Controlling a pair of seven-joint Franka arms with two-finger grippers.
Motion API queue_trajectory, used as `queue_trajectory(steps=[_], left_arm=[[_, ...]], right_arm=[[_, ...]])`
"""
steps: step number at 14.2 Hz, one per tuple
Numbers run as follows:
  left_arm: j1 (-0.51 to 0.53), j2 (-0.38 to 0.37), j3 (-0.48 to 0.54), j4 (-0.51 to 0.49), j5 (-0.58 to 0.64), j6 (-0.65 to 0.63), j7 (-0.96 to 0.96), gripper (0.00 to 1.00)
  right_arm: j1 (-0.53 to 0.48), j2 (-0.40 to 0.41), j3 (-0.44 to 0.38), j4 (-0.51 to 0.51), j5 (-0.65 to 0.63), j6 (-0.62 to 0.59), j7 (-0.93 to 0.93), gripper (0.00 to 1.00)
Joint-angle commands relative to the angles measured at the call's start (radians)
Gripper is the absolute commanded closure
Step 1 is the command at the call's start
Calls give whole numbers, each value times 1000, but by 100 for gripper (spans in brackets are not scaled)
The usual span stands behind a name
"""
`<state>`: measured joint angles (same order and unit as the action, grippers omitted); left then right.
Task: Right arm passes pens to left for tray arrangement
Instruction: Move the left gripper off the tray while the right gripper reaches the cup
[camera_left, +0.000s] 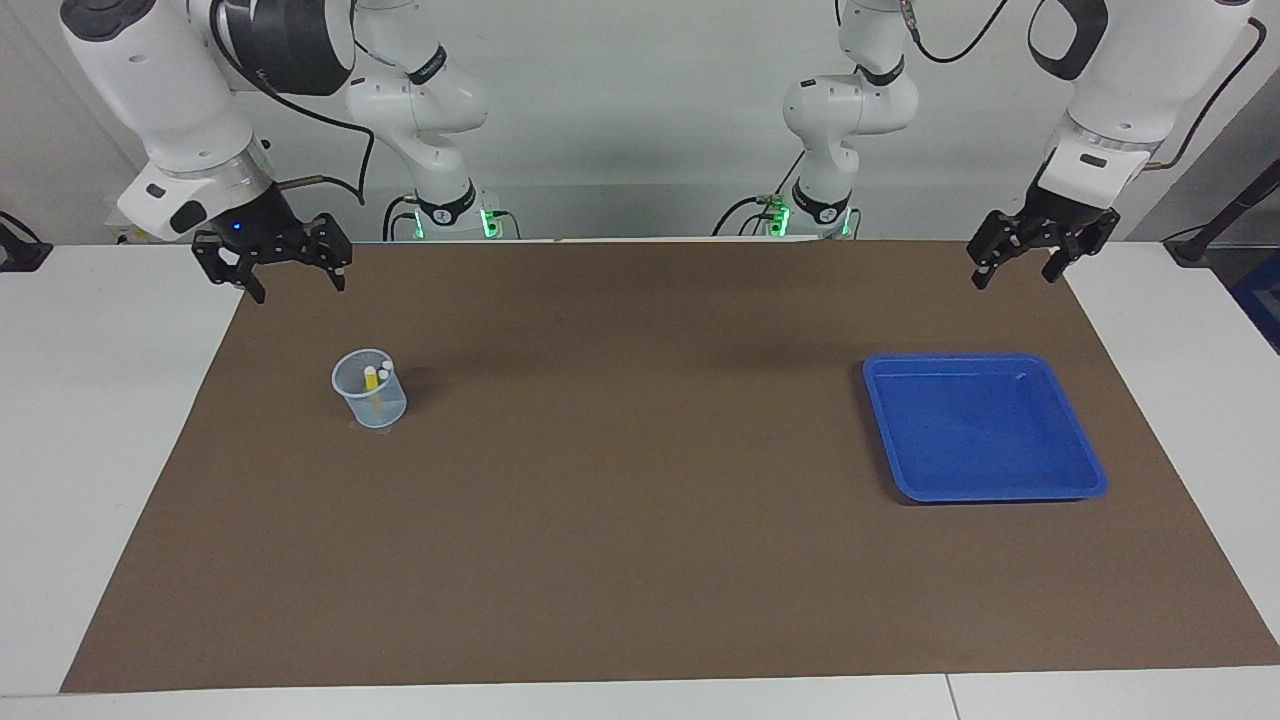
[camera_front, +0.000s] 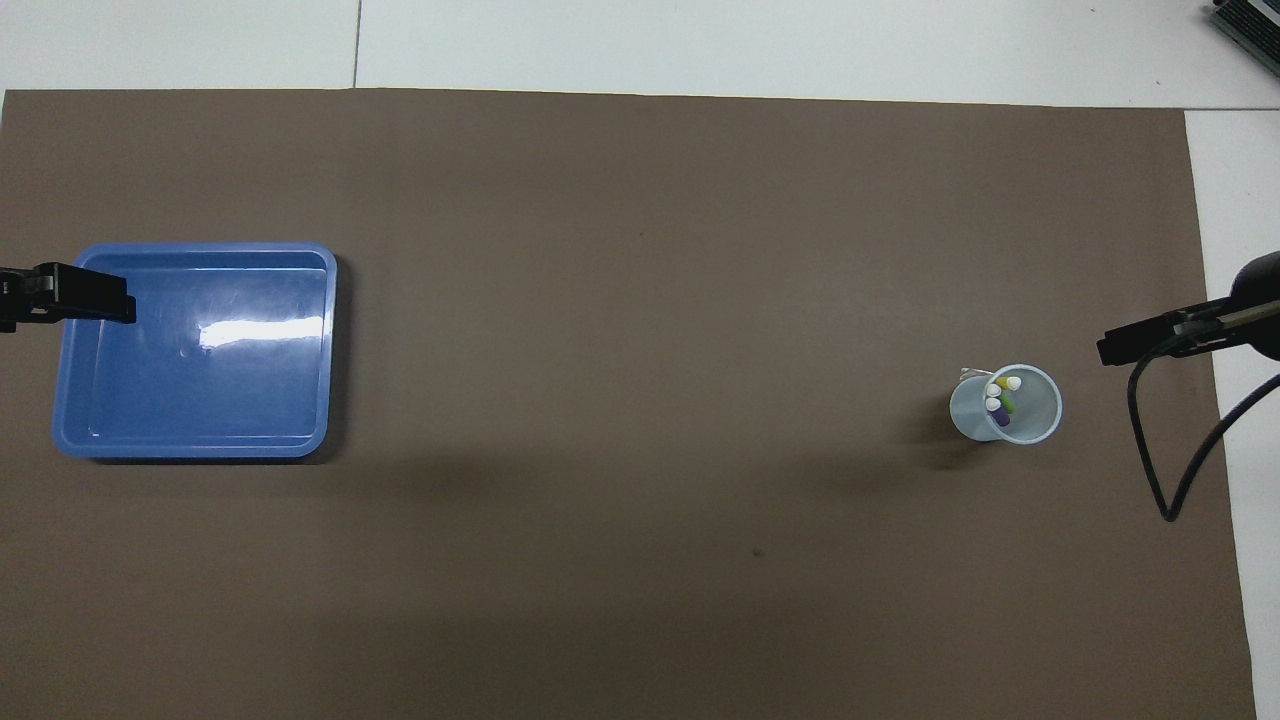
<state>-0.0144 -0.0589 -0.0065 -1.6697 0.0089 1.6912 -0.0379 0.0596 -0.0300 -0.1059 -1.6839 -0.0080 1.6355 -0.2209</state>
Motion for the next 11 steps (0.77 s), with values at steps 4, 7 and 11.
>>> queue_trajectory(steps=[4, 7, 11], left_arm=[[17, -4, -12, -4, -10, 7, 16, 0], [17, -4, -12, -4, -10, 8, 18, 0], [17, -5, -12, -5, -10, 8, 16, 0]], right_arm=[[-3, 8, 2, 9, 8, 6, 12, 0], [-1, 7, 3, 10, 11, 9, 14, 0], [0, -5, 31, 9, 29, 10, 11, 0]])
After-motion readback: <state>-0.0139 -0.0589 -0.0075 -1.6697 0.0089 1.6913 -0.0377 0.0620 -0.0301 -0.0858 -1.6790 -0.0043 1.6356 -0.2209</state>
